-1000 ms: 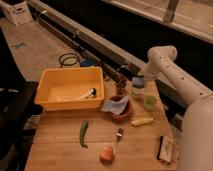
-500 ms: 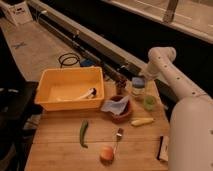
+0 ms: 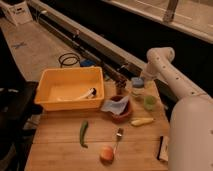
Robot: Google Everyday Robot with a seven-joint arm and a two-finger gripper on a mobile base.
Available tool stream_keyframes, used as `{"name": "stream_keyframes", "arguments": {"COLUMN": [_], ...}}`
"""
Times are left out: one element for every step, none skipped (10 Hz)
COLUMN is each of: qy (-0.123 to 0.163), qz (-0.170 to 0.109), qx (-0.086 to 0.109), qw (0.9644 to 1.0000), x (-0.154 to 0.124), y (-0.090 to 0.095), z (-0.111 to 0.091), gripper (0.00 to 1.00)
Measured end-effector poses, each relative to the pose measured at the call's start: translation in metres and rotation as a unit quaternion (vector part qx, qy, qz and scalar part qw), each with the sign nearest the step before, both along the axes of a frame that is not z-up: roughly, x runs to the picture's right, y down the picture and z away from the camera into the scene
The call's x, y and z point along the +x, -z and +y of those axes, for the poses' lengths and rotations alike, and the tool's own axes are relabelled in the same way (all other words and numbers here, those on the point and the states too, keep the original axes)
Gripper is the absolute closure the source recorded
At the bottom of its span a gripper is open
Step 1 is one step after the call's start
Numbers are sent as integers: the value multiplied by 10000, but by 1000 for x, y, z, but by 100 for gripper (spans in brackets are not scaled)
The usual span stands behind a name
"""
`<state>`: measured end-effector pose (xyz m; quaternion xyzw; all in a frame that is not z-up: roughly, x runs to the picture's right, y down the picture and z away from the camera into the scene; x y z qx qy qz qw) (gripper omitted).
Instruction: Place sponge in plastic cup
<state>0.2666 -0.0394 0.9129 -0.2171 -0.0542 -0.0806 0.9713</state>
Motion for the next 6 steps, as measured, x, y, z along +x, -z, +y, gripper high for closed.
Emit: {"name": "stream_keyframes", "arguments": {"qy": [23, 25, 28, 30, 33, 20], "qz": [34, 47, 56, 70, 93, 112], "qx": [63, 137, 203, 278, 376, 426], "qw": [10000, 9999, 9998, 9996, 9992, 9990], "x": [2, 2, 3, 3, 3, 4], "y": [5, 11, 17, 22, 30, 35], "z": [-3, -7, -11, -14, -18, -19], "gripper": [98, 100, 100, 100, 100, 100]}}
